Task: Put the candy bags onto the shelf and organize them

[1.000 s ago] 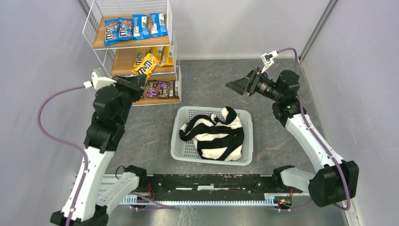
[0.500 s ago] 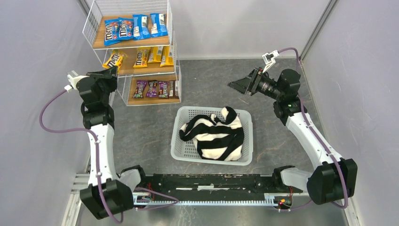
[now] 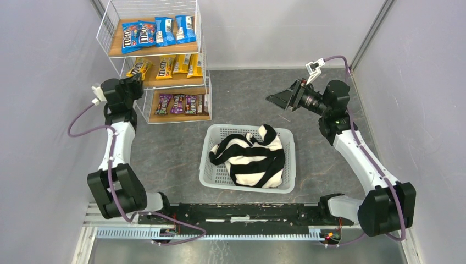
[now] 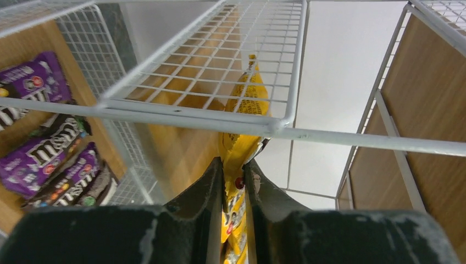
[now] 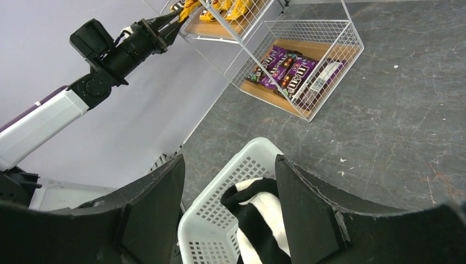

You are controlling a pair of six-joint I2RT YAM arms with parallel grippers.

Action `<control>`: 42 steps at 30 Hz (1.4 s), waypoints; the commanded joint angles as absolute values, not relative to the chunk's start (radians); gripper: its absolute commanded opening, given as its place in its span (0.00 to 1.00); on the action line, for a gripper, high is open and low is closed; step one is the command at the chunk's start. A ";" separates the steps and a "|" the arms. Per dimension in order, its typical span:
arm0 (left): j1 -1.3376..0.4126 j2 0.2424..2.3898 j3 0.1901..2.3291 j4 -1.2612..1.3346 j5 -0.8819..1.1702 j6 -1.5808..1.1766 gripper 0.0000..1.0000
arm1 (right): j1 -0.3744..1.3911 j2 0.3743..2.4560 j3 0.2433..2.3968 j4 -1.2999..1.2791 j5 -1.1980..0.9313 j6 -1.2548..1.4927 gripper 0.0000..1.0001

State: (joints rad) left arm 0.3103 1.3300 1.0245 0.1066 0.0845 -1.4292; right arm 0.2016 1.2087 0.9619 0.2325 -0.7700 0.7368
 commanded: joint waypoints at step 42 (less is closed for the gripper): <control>-0.143 0.961 1.554 -0.289 0.251 -0.327 1.00 | 0.194 0.712 1.216 -0.308 -0.128 0.132 0.98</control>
